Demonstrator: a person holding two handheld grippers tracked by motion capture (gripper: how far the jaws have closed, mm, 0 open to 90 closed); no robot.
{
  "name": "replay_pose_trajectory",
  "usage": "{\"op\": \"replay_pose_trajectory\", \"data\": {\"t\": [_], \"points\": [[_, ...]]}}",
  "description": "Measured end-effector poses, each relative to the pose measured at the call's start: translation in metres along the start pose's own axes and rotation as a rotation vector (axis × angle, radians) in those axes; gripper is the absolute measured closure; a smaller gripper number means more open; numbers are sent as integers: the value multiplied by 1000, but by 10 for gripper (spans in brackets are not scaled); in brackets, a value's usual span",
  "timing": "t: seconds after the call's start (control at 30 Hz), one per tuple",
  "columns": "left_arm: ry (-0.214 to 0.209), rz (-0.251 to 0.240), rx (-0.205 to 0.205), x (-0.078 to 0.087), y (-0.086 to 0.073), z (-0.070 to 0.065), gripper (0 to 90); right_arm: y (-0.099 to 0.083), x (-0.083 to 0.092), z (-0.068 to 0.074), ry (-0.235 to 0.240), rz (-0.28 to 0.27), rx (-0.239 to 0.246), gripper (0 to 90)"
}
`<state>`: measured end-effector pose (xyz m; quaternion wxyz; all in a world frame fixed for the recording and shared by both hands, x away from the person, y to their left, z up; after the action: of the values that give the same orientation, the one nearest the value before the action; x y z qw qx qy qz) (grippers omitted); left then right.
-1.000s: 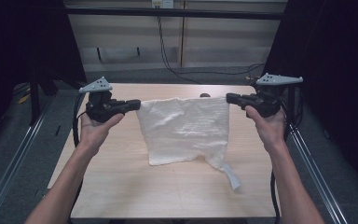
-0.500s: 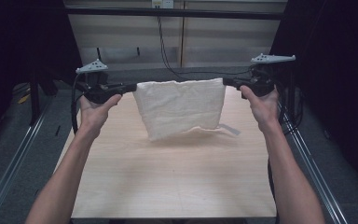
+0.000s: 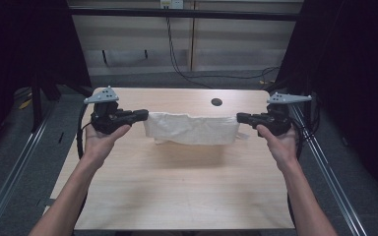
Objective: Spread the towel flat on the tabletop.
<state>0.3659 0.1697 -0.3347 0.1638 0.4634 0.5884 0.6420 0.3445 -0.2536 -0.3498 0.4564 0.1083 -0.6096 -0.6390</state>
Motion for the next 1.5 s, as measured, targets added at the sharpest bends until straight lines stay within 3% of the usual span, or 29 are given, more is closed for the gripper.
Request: {"op": "replay_pose_trajectory", "data": {"t": [0.1,0.23,0.43,0.53,0.6,0.73,0.83,0.97,1.07,1.2,1.4,1.5], "points": [[1,16,4,2,-13,-8,880,-13,6,5,2,14,-1,889],[-29,8,24,4,-37,-15,880,-39,11,11,26,17,-34,889],[-68,54,57,-2,-77,-26,880,-76,13,18,61,44,-78,889],[-60,87,40,-4,-88,-29,880,-86,15,22,70,47,-85,889],[-77,119,36,-3,-106,-35,880,-103,16,28,76,70,-93,888],[-83,153,40,0,-124,-39,879,-125,15,37,86,113,-95,888],[-91,170,42,1,-129,-42,879,-138,16,44,93,139,-98,888],[-132,231,42,0,-148,-51,877,-153,16,51,105,189,-88,879],[-127,253,55,-1,-152,-57,876,-159,16,54,138,200,-82,839],[-169,284,57,-1,-160,-61,866,-165,16,58,151,223,-82,767],[-196,266,84,-7,-157,-53,753,-163,10,53,125,233,-82,710],[-185,258,105,-10,-153,-49,682,-161,4,49,101,244,-77,689]]}}
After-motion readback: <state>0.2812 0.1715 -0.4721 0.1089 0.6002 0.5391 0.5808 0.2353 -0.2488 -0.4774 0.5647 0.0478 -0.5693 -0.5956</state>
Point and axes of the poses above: each handheld gripper's, and its own axes: x roughly backward along the jaws, y roughly out of its top, z roughly to its left, the point moved 2 cm from there along -x, roughly forward along the jaws, and after that the axes turned 5 degrees about y, right-handed, at the moved point
